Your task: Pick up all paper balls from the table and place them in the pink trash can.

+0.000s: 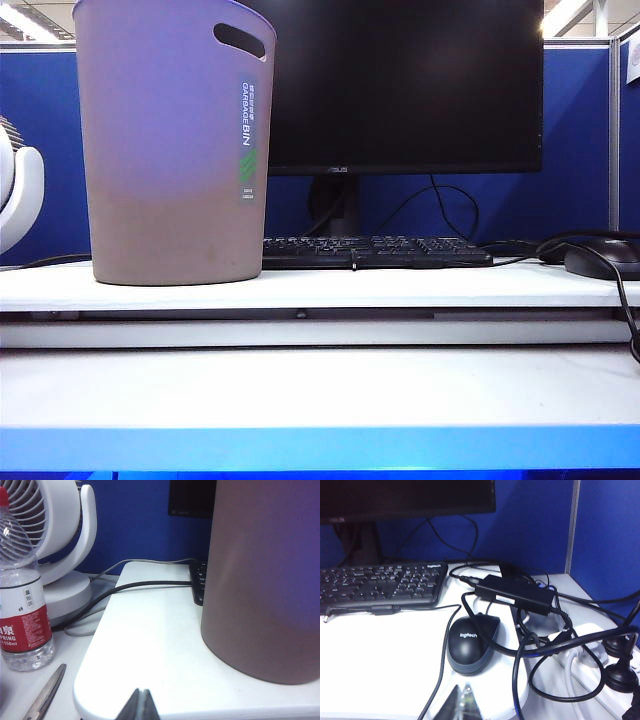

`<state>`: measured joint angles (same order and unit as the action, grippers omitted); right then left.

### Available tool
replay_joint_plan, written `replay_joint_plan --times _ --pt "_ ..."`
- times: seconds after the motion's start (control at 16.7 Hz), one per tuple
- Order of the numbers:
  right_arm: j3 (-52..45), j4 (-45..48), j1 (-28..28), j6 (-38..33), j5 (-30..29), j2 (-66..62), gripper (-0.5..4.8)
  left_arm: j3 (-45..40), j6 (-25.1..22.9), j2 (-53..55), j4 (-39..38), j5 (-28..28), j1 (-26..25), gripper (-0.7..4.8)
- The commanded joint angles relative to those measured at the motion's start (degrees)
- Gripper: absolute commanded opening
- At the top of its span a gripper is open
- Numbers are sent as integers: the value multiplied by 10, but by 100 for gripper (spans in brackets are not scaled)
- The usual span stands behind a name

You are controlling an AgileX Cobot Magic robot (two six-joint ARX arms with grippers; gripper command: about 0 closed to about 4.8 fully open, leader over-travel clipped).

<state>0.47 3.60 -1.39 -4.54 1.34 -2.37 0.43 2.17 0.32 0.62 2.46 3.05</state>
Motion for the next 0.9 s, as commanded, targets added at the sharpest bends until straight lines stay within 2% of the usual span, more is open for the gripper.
replay_joint_plan --times 0.06,0.9 --pt "-4 10 0 -2 0 5 -6 0 -2 -1 7 -1 0 -4" --pt "-4 5 0 -2 0 23 -6 0 -2 -1 7 -1 0 -4"
